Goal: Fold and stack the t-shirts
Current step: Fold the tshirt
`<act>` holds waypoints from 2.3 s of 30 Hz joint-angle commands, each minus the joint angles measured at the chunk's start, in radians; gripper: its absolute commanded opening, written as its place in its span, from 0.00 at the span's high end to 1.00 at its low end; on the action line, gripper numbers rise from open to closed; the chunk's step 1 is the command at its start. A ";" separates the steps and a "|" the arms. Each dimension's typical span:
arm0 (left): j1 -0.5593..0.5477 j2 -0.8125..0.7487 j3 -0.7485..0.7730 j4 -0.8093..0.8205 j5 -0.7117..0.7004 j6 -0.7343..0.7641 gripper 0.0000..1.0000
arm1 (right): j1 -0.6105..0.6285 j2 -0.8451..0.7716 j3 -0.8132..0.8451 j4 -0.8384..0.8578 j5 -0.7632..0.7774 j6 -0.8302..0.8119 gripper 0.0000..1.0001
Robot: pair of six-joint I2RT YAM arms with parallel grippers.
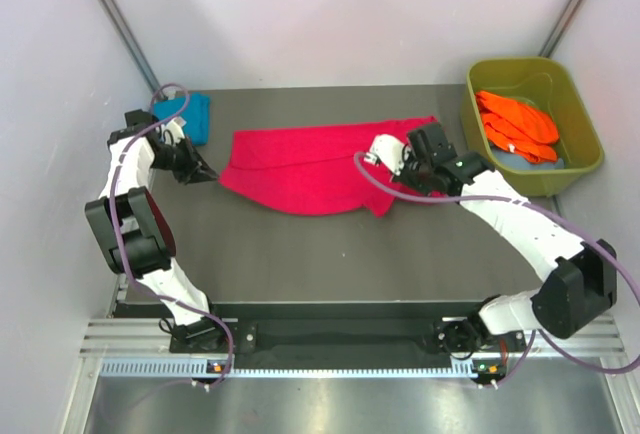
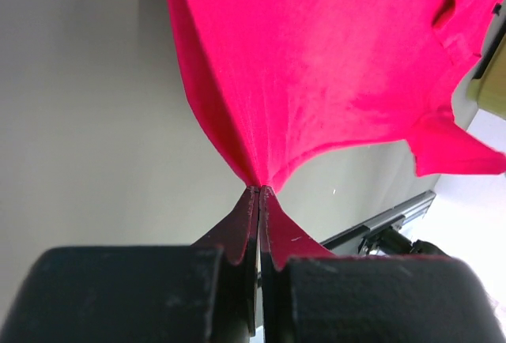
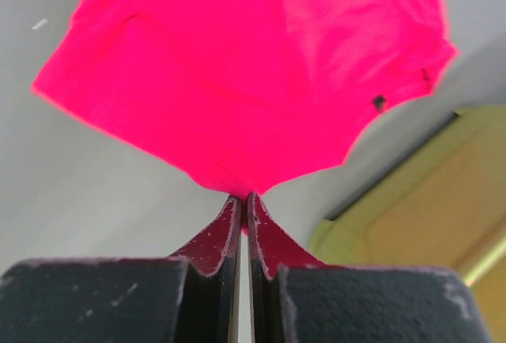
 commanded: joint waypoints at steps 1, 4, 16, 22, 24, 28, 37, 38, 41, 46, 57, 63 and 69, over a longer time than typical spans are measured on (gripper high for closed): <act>0.004 0.025 0.055 -0.004 0.018 0.020 1.00 | -0.051 0.031 0.091 0.094 0.011 0.029 1.00; 0.004 0.060 0.077 0.013 0.003 0.015 1.00 | -0.089 0.080 0.151 0.128 0.008 0.059 1.00; -0.014 0.253 0.279 0.034 -0.032 0.025 1.00 | -0.182 0.362 0.412 0.188 -0.006 0.083 1.00; -0.063 0.318 0.382 0.047 -0.048 0.026 1.00 | -0.204 0.485 0.516 0.208 -0.011 0.092 1.00; -0.085 0.336 0.405 0.048 -0.055 0.037 1.00 | -0.213 0.536 0.564 0.208 -0.012 0.094 1.00; -0.115 0.388 0.454 0.050 -0.066 0.054 1.00 | -0.224 0.596 0.624 0.216 -0.012 0.097 1.00; -0.140 0.476 0.589 0.076 -0.129 0.063 1.00 | -0.262 0.670 0.703 0.248 -0.005 0.131 1.00; -0.140 0.480 0.598 0.077 -0.137 0.066 1.00 | -0.265 0.677 0.714 0.248 -0.005 0.132 1.00; -0.138 0.505 0.635 0.085 -0.167 0.063 1.00 | -0.270 0.699 0.736 0.256 -0.005 0.135 1.00; -0.140 0.536 0.669 0.091 -0.222 0.049 1.00 | -0.270 0.742 0.769 0.251 -0.003 0.138 1.00; -0.140 0.554 0.692 0.106 -0.259 0.045 1.00 | -0.273 0.818 0.806 0.272 0.017 0.146 1.00; -0.140 0.554 0.697 0.109 -0.276 0.045 1.00 | -0.279 0.843 0.832 0.289 0.026 0.148 1.00; -0.141 0.557 0.698 0.113 -0.310 0.040 1.00 | -0.284 0.874 0.849 0.305 0.038 0.149 1.00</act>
